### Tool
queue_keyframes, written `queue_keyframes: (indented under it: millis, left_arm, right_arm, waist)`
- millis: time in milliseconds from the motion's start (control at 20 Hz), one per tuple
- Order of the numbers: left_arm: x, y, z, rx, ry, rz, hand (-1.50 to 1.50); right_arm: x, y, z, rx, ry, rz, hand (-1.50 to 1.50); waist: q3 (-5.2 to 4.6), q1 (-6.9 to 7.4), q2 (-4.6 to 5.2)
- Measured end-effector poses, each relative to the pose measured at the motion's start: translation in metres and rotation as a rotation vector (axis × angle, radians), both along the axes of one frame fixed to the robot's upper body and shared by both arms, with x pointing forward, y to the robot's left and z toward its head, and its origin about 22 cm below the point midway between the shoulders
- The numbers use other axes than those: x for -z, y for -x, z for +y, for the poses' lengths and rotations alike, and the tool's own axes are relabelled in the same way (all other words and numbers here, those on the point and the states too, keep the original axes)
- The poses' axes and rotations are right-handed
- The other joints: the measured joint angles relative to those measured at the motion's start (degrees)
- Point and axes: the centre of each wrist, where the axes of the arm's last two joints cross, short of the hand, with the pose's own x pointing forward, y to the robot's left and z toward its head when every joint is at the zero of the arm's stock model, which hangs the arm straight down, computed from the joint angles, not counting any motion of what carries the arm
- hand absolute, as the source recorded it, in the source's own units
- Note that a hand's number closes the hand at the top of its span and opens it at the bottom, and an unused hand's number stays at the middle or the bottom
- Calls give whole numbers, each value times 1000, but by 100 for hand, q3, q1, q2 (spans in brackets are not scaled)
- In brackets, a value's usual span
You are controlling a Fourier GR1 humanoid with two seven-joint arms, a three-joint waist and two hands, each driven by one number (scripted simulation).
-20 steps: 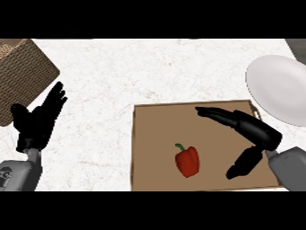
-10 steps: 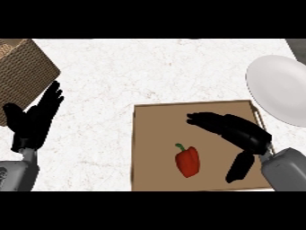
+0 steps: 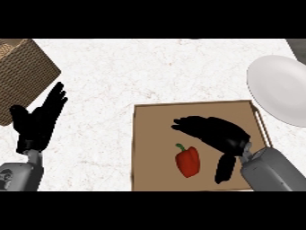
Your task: Pick the bell pepper from the tray and place it in the plate
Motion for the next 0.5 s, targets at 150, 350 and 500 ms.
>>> queue_keyframes:
  millis: [150,350,500]
  left_arm:
    - [-7,-2,1,1,-2,3,0]
    - [-2,-2,1,-1,-4,2,0]
    - [-4,-2,0,0,-4,0,0]
  right_arm:
    - [2,6,9,-8,29,10,-150]
    - [9,-1,15,-3,59,5,-150]
    - [10,-1,26,2,78,-3,-150]
  waist:
    - [0,-5,-1]
    - [1,-2,4]
    - [0,-2,1]
